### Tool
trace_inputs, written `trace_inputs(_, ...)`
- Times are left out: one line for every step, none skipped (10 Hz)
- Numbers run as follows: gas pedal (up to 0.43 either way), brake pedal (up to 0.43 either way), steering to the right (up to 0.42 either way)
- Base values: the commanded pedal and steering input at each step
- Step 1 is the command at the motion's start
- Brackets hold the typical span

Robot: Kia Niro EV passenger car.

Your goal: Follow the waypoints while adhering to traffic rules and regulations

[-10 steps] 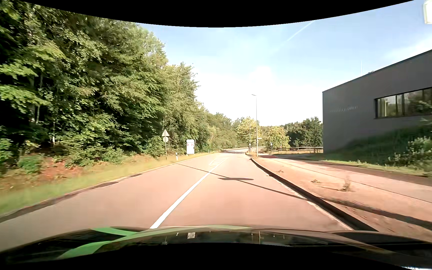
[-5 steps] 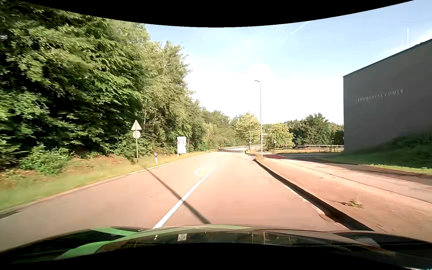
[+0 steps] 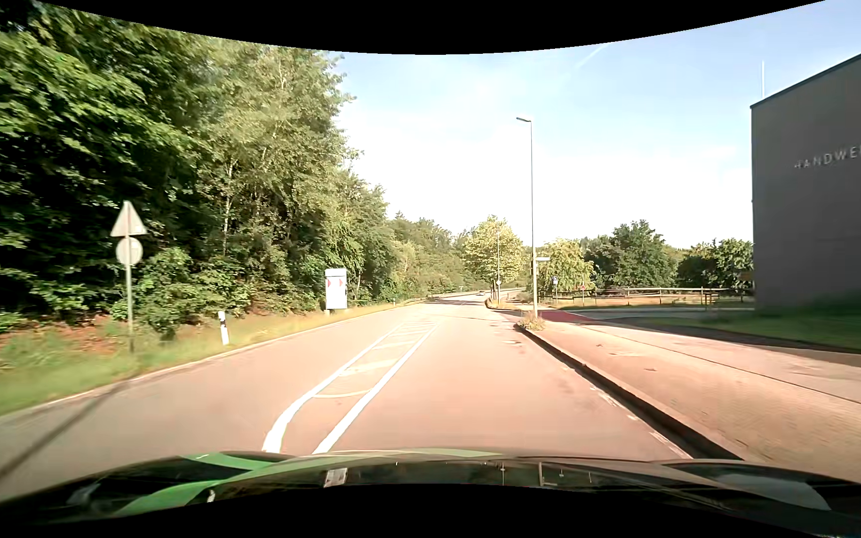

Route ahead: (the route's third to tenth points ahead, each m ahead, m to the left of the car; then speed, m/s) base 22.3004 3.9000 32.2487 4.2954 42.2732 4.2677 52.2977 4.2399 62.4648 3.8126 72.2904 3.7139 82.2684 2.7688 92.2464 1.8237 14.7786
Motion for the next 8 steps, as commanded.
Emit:
trace_inputs(0.118,0.000,0.008)
trace_inputs(0.118,0.000,0.006)
trace_inputs(0.118,0.000,0.005)
trace_inputs(0.118,0.000,0.004)
trace_inputs(0.118,0.000,0.003)
trace_inputs(0.118,0.000,0.003)
trace_inputs(0.118,0.000,0.003)
trace_inputs(0.110,0.000,0.001)
